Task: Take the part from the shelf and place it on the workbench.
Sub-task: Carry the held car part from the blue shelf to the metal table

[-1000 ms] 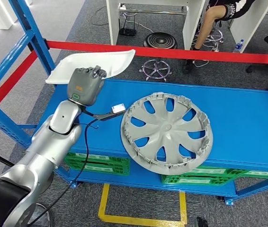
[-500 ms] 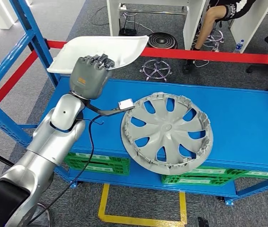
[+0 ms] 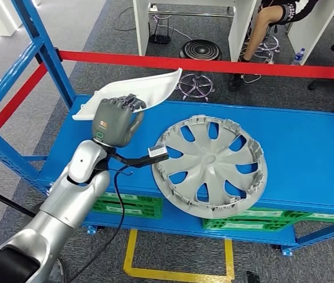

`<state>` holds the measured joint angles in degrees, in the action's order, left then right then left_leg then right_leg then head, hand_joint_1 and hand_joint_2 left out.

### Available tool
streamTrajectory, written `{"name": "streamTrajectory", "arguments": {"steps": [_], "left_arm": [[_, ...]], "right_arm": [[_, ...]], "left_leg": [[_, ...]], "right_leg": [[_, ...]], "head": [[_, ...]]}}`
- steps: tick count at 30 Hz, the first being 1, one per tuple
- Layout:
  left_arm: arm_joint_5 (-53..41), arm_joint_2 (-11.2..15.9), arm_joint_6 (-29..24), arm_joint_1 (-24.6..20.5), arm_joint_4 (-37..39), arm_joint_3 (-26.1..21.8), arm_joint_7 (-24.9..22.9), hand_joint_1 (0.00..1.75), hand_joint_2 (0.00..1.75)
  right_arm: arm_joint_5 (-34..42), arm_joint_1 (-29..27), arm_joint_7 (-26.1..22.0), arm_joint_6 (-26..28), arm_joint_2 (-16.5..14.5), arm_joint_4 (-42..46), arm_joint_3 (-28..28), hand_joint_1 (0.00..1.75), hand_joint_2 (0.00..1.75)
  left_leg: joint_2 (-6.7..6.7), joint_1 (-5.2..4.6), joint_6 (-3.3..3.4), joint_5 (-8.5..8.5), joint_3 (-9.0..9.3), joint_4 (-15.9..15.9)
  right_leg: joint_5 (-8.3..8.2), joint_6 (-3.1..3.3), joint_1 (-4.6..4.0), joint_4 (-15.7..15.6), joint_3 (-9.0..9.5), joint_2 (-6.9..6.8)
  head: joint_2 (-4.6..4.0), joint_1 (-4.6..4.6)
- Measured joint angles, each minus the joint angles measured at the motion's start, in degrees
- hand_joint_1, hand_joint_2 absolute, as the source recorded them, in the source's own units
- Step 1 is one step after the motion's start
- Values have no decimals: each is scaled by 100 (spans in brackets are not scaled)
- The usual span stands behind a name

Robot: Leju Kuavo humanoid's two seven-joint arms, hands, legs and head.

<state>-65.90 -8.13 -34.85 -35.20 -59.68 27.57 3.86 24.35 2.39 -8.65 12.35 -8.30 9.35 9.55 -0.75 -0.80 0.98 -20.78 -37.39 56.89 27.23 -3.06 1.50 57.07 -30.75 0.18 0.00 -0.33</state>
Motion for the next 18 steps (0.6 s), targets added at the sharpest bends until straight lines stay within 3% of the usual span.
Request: {"name": "streamTrajectory", "arguments": {"steps": [3,5,6,8,9,10,11,12,14,16,18], "left_arm": [[56,43,-11,354,-277,21,66,175,175],[72,58,-18,508,-425,34,89,175,175],[85,63,-25,578,-499,39,94,175,175],[110,81,-39,743,-639,44,101,175,175],[114,96,-42,837,-696,46,103,175,175],[115,111,-43,926,-743,49,106,175,175],[116,126,-43,1003,-784,55,109,175,175],[116,137,-44,1059,-820,62,112,175,175],[116,156,-48,1126,-905,72,115,175,175],[116,180,-71,1206,-1028,73,117,175,175],[112,215,-104,1369,-1191,76,123,175,175]], "right_arm": [[0,-5,3,0,-15,0,-44,0,0],[0,-6,2,0,-20,0,-62,0,0],[0,-7,1,0,-20,0,-73,0,0],[0,-15,-1,0,-20,0,-103,0,0],[0,-26,0,0,-20,0,-116,0,0],[0,-39,0,0,-20,0,-125,0,0],[0,-49,0,0,-20,0,-131,0,0],[0,-51,0,0,-20,0,-138,0,0],[0,-31,-1,0,-24,0,-155,0,0],[-1,-15,-2,0,-32,0,-171,0,0],[1,-21,1,2,-36,0,-191,0,0]], "left_leg": [[2,-23,56,-8,11,-11],[9,8,100,22,45,-63],[12,28,117,36,59,-89],[16,39,128,38,64,-93],[16,38,128,39,61,-92],[16,40,125,41,59,-90],[14,45,118,45,56,-85],[10,54,106,50,54,-78],[-3,66,51,64,38,-49],[-14,57,-34,98,14,-16],[-20,59,-114,157,-2,-13]], "right_leg": [[6,-58,29,-24,21,0],[130,-83,22,100,-30,-1],[281,-85,14,325,-126,0],[674,-79,3,1083,-463,1],[796,-83,1,1436,-626,1],[814,-87,-1,1626,-716,1],[716,-89,-1,1592,-699,0],[531,-92,2,1332,-570,-1],[187,-102,6,563,-162,11],[66,-62,-3,182,42,55],[38,26,-20,193,-6,91]], "head": [[0,-2],[0,6],[0,18],[0,36],[0,39],[0,40],[0,42],[0,42],[0,44],[0,39],[0,32]]}}
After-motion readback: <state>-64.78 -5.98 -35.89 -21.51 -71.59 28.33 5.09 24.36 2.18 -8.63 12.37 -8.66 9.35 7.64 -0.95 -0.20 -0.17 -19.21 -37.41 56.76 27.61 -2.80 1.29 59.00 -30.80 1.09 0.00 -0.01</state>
